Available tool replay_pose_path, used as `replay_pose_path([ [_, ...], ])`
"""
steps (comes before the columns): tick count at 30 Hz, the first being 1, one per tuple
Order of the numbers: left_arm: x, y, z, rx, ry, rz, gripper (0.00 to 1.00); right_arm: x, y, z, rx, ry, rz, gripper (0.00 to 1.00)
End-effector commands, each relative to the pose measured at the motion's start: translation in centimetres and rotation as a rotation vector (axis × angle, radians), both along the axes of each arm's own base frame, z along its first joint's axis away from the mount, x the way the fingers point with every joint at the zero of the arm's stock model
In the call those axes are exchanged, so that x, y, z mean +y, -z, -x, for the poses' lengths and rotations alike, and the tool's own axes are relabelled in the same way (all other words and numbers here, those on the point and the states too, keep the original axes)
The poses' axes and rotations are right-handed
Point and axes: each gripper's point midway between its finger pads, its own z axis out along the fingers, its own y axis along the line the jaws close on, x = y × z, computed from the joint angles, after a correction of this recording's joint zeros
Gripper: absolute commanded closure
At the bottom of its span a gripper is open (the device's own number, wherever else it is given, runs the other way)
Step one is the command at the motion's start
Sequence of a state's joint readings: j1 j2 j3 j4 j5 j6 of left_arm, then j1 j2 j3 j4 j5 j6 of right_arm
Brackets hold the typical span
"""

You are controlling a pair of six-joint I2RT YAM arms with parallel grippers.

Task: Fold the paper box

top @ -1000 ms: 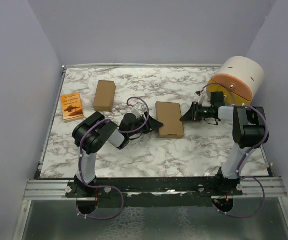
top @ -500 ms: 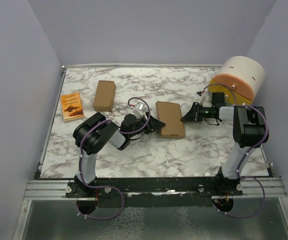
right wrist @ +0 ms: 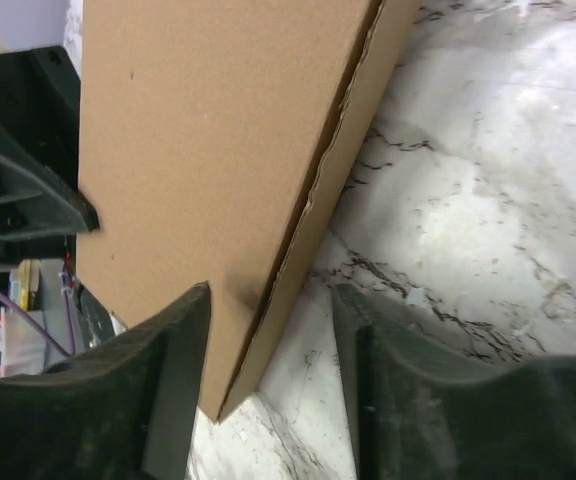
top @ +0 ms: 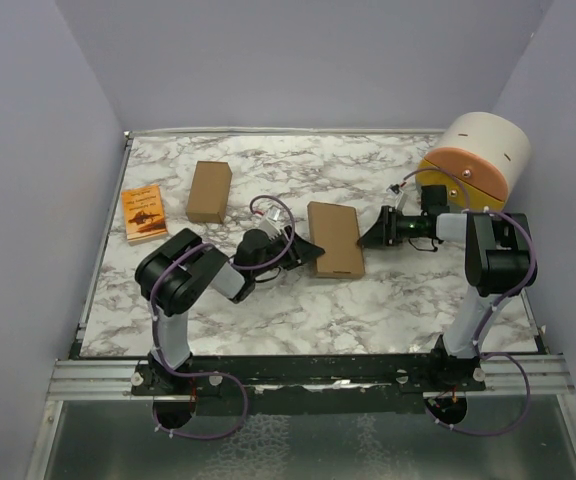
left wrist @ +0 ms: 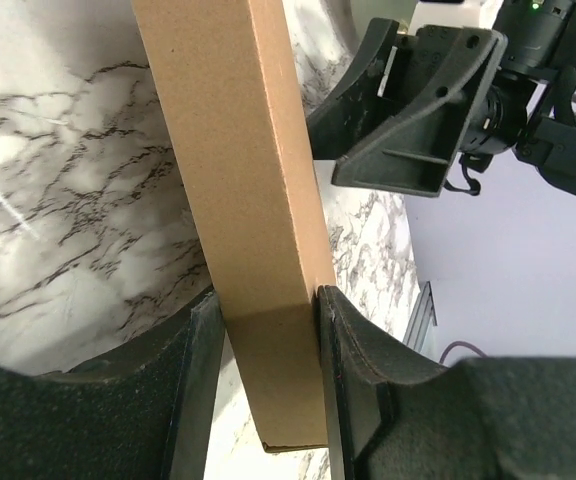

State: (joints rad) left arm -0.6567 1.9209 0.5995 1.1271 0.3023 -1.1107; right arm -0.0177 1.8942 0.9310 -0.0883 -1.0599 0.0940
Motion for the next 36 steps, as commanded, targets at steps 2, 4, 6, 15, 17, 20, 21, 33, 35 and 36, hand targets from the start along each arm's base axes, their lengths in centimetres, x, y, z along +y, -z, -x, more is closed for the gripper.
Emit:
replay_pose_path([
  [2,2.9,-1.4,-0.4,-0.066,-0.051,-0.016,0.83,0.9,-3.3,0.7,-0.099,-0.083,-0.054,0.42],
  [4,4.0,-1.5,-0.1,-0.066,-0.061,-0.023,0.84,1.0,-4.2,0.7,-0.137,-0.098,-0.057,0.39],
  [6,5.2,-1.6,0.2,-0.068,-0.075,-0.044,0.85,1.0,-5.2,0.8,-0.173,-0.112,-0.064,0.38],
  [15,12.0,-2.9,0.1,-0.122,-0.109,-0.408,0.90,1.3,-8.7,1.5,-0.326,-0.197,-0.079,0.38],
  [17,14.2,-4.3,-0.8,-0.136,-0.136,-0.499,0.90,1.2,-9.2,1.5,-0.349,-0.204,-0.075,0.38],
  [20,17.3,-6.6,-2.5,-0.129,-0.169,-0.580,0.90,1.2,-9.7,1.6,-0.365,-0.206,-0.072,0.38],
  [21,18.1,-7.3,-2.9,-0.128,-0.169,-0.597,0.90,1.2,-9.8,1.6,-0.367,-0.206,-0.071,0.38],
  [33,22.6,-11.4,-9.2,-0.119,-0.153,-0.896,0.94,1.2,-10.2,1.6,-0.378,-0.207,-0.068,0.38],
  [35,23.0,-11.7,-10.1,-0.117,-0.157,-0.963,0.95,1.2,-10.1,1.6,-0.377,-0.209,-0.071,0.38],
  [36,22.8,-11.8,-10.6,-0.122,-0.152,-0.993,0.95,1.2,-10.2,1.7,-0.378,-0.209,-0.070,0.38],
])
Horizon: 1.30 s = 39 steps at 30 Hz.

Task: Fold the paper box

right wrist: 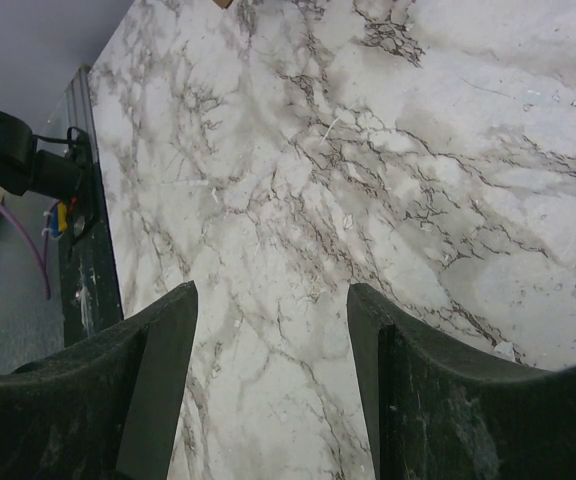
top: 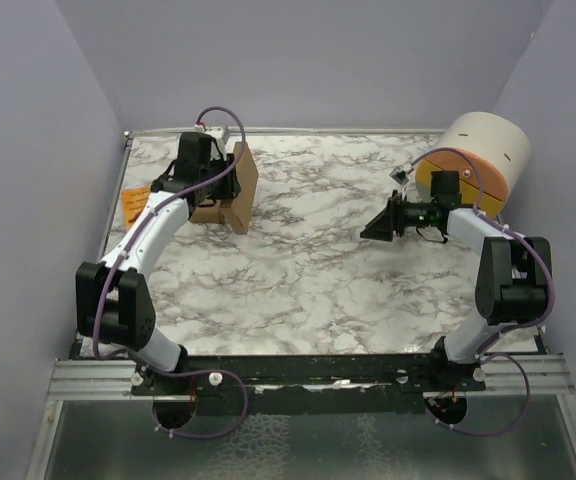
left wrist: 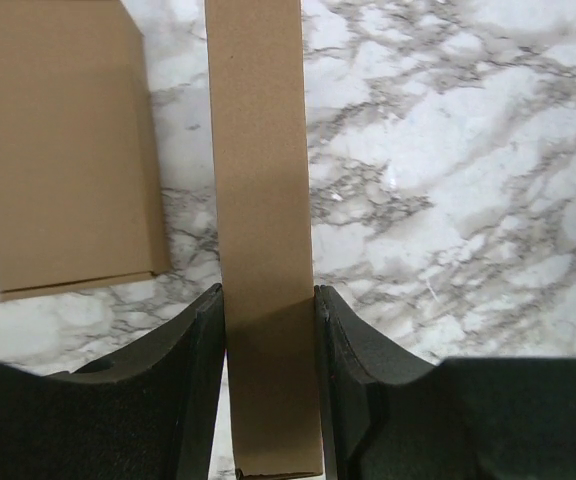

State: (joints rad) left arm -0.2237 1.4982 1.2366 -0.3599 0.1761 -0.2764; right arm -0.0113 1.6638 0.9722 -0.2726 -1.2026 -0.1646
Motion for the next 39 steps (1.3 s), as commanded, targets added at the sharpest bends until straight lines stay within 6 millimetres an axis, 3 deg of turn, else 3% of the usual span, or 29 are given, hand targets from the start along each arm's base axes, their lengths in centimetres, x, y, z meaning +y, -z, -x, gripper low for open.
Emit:
replay_pose_path([
  [1,1.6,0.1,-1.0,0.038,-0.012,-0.224,0.95,0.3,-1.6,0.0,-0.053,-0.032,-0.023,0.38],
  [10,-0.6,0.9,-4.3,0.036,-0.002,-0.516,0.95,0.3,-1.5,0.0,-0.054,-0.031,-0.019,0.37],
  [18,-0.6,-1.8,-6.7,-0.029,0.004,-0.580,0.96,0.3,-1.2,0.0,-0.048,-0.032,-0.019,0.37],
  [26,-2.2,1.0,-6.7,0.003,0.014,-0.719,0.95,0.3,-1.1,0.1,-0.047,-0.033,-0.019,0.37],
  [32,-3.0,2.0,-6.9,0.002,0.004,-0.790,0.92,0.3,-1.1,0.1,-0.050,-0.035,-0.018,0.37],
  [34,-3.4,2.5,-6.8,0.004,0.012,-0.804,0.84,0.3,-1.1,0.1,-0.051,-0.034,-0.017,0.37],
  [36,-3.9,3.3,-6.5,0.011,0.018,-0.838,0.64,0.3,-1.1,0.1,-0.053,-0.034,-0.016,0.37],
  [39,-4.3,4.5,-5.9,0.024,0.022,-0.928,0.40,0.3,-1.1,0.1,-0.052,-0.035,-0.016,0.37],
])
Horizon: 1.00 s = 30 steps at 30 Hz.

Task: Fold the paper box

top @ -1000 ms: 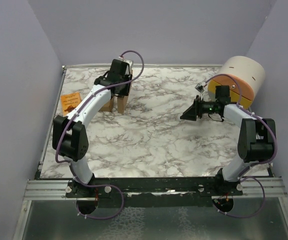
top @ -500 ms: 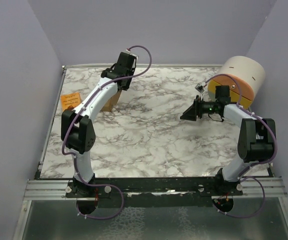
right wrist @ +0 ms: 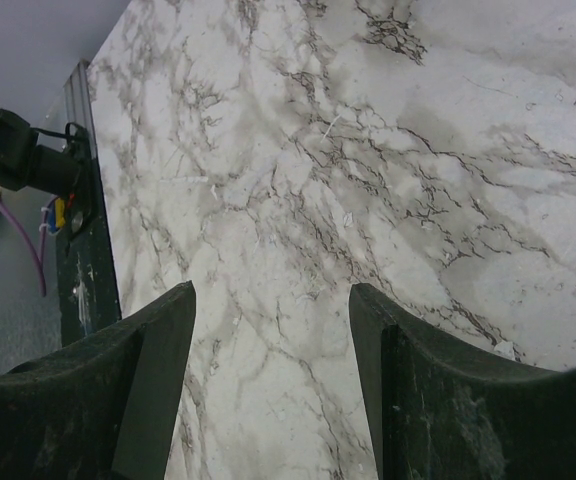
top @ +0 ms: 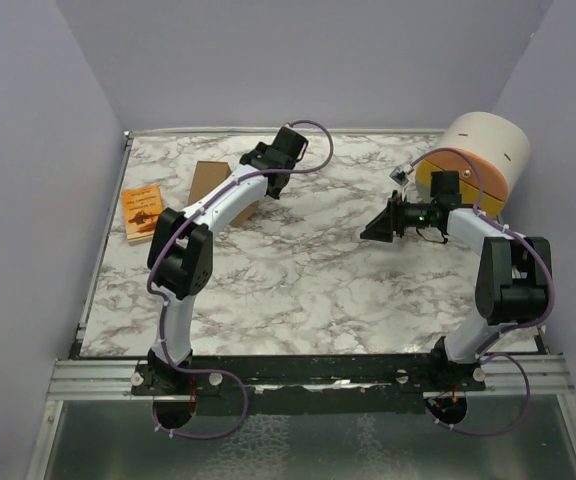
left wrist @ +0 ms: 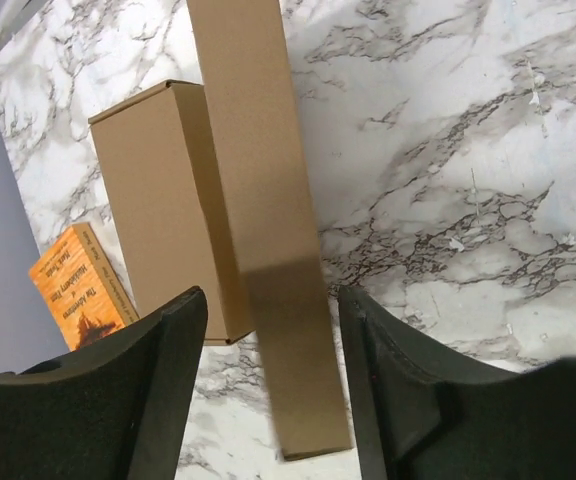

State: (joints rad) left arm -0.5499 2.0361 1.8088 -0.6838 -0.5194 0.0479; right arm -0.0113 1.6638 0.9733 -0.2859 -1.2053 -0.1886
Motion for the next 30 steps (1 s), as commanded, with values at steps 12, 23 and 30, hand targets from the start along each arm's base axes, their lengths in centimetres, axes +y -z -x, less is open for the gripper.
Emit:
replay_pose_path([
  [12,-6.4,-1.3,3.8,0.020,0.142,0.084,0.18,0.1,-1.3,-0.3,-0.071,-0.026,0.011,0.36],
  [23,-4.8,-8.0,7.5,-0.168,0.267,1.113,0.13,-3.2,-5.6,-3.3,-0.409,0.079,0.306,0.33],
  [30,4.3,-14.3,7.4,-0.384,0.156,1.245,0.12,-6.9,-16.5,-6.6,-0.738,0.309,0.499,0.00],
])
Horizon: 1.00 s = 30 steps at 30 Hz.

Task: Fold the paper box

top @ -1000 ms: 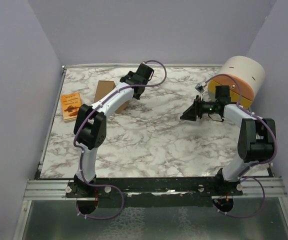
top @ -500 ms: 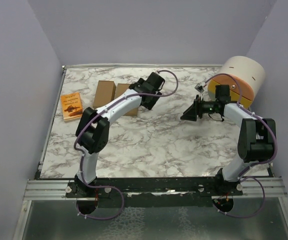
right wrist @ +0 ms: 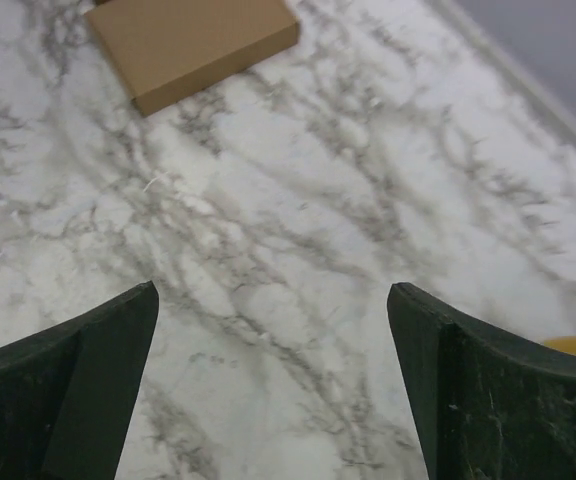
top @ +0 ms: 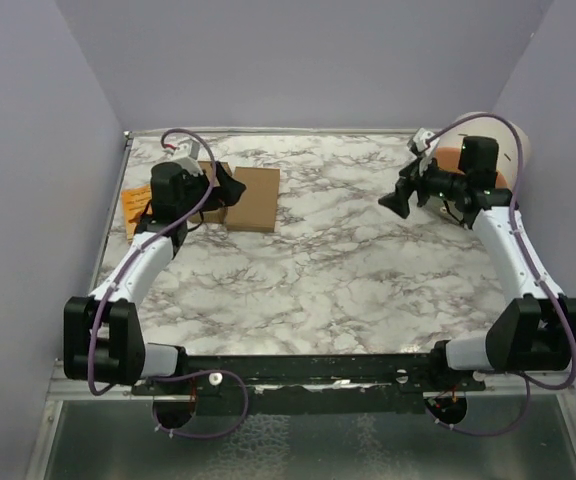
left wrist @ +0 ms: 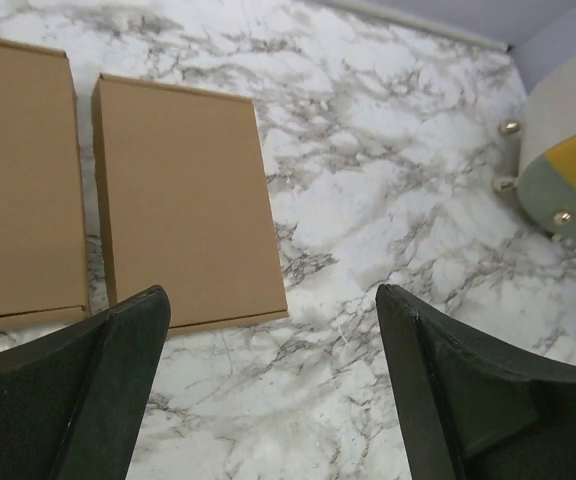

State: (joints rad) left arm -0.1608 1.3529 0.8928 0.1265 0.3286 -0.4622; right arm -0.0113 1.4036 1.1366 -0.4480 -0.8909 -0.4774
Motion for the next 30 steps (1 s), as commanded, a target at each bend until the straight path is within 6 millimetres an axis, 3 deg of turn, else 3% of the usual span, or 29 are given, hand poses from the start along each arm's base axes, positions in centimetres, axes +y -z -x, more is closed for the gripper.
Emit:
replay_pose_path([
  [1,1.3,-10.3,0.8,-0.235,0.039,0.162,0.11,-4.4,-9.8,-3.6,-0.288,0.276,0.145,0.00],
  [4,4.0,-14.2,1.2,-0.298,-0.034,0.139,0.07,-6.4,-16.7,-4.4,-0.346,0.483,0.070,0.00],
  [7,5.6,-18.7,2.0,-0.372,-0.095,0.102,0.01,-6.5,-22.4,-3.2,-0.395,0.529,0.001,0.01],
  [11,6.0,-24.6,3.7,-0.468,-0.099,0.054,0.01,-5.6,-27.5,-0.8,-0.441,0.492,-0.057,0.01],
  [15,5.5,-29.0,5.8,-0.552,-0.066,0.046,0.01,-4.9,-30.0,0.9,-0.450,0.476,-0.121,0.01],
  [19,5.0,-30.8,7.1,-0.586,-0.033,0.051,0.01,-5.9,-31.7,1.6,-0.425,0.594,-0.222,0.01],
  [30,4.8,-30.7,7.6,-0.579,-0.019,0.049,0.01,-5.4,-31.4,2.8,-0.413,0.562,-0.228,0.01],
])
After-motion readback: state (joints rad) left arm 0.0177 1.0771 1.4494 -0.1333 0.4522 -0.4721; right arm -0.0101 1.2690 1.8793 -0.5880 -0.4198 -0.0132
